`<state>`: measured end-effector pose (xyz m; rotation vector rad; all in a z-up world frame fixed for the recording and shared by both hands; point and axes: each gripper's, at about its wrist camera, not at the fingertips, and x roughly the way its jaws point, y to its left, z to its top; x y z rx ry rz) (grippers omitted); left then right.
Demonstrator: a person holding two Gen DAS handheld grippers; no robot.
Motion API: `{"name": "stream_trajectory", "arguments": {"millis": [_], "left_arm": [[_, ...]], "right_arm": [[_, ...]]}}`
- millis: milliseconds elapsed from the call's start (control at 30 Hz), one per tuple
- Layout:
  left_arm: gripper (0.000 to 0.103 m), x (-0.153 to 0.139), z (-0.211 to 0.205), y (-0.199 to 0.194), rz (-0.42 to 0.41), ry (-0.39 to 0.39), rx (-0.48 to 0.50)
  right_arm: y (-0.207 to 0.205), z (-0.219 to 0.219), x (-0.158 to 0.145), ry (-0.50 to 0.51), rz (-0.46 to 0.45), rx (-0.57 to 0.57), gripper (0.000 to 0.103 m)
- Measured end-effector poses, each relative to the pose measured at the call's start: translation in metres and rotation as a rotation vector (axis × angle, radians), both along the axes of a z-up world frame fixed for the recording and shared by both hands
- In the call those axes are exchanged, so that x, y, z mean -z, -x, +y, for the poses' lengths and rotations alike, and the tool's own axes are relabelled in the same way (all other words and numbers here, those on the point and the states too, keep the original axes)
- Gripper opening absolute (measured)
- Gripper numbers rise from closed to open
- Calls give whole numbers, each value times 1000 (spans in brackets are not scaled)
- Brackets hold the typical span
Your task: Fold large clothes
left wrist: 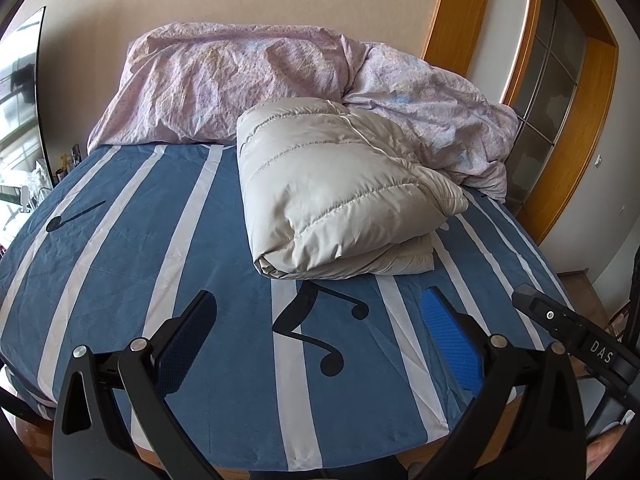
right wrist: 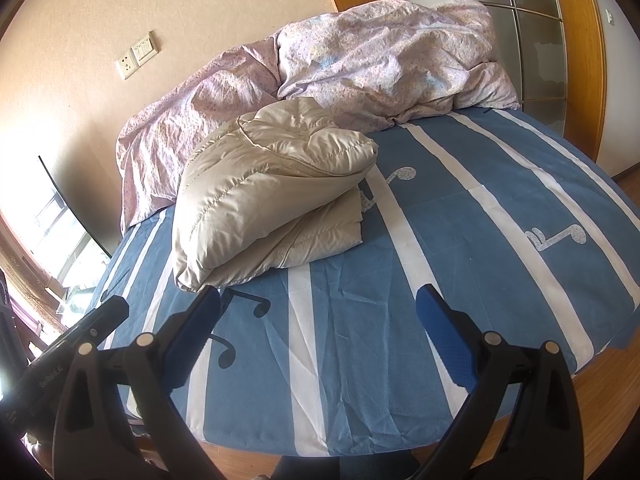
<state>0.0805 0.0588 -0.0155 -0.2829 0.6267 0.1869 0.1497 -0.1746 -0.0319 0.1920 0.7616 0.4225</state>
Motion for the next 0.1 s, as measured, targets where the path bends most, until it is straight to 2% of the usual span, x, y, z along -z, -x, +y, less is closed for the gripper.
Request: {"name": "stream_trajectory", "arguments": {"millis": [100], "left_arm": [[102, 0, 0, 0, 1, 2, -1]], "right_arm": [[0, 0, 0, 0, 0, 1, 98]]}}
